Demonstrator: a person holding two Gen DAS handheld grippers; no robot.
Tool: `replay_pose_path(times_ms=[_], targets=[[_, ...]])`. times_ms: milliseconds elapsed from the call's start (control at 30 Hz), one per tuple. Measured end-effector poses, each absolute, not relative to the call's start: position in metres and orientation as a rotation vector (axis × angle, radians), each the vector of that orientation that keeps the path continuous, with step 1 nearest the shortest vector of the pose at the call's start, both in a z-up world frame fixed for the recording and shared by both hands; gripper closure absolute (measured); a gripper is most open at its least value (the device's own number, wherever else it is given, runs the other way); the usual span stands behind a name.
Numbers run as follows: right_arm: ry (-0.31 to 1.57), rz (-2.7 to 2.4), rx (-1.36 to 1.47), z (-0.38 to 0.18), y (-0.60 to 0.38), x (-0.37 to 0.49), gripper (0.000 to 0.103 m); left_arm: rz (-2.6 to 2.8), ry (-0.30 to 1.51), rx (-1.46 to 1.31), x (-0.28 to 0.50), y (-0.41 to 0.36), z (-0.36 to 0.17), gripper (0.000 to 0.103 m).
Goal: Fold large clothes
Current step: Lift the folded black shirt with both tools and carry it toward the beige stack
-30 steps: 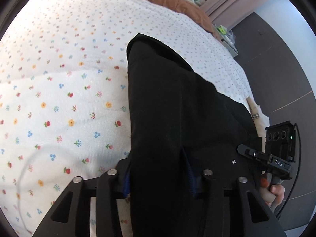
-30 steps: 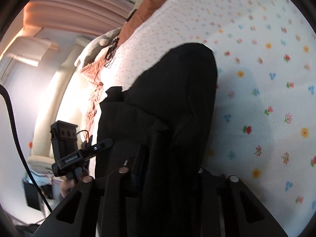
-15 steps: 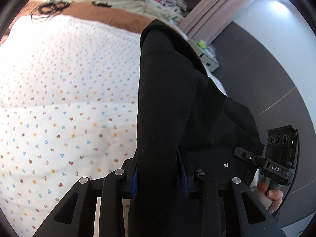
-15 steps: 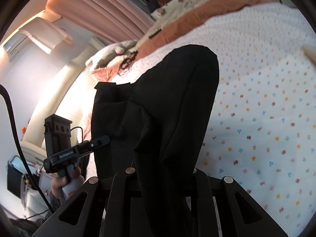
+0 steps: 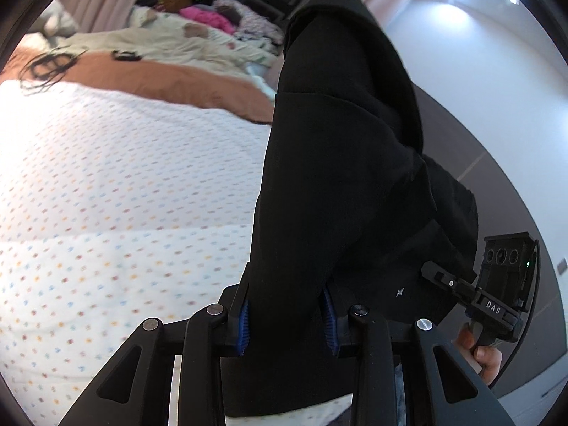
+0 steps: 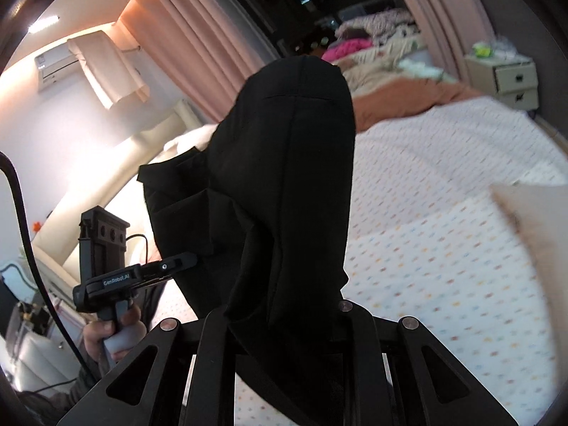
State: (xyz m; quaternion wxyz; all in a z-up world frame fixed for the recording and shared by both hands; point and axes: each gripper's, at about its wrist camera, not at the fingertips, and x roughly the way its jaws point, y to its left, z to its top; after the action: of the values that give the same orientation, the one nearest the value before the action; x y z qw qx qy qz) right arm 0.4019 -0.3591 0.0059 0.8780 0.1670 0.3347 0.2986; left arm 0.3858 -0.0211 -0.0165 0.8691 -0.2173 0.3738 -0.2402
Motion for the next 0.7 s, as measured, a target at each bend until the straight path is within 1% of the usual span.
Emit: replay_pose_path(times_ms=[267, 367, 700], targets=[[0.628, 0.487, 0.263, 0.054, -0.425, 0.371, 0.085, -0.645, 0.762, -0.422, 0.389, -0.095, 0.023, 0.069], [0.614, 0.446, 0.242, 0.064, -0.449, 0.36, 0.085, -0.69, 0.757, -0.398, 0.387, -0.128, 0.035, 0.069], [0.573, 0.305, 0.223, 0.091, -0.523, 0.338, 0.085, -0.805, 0.773, -0.365, 0.389, -0.216, 0.05, 0.069]])
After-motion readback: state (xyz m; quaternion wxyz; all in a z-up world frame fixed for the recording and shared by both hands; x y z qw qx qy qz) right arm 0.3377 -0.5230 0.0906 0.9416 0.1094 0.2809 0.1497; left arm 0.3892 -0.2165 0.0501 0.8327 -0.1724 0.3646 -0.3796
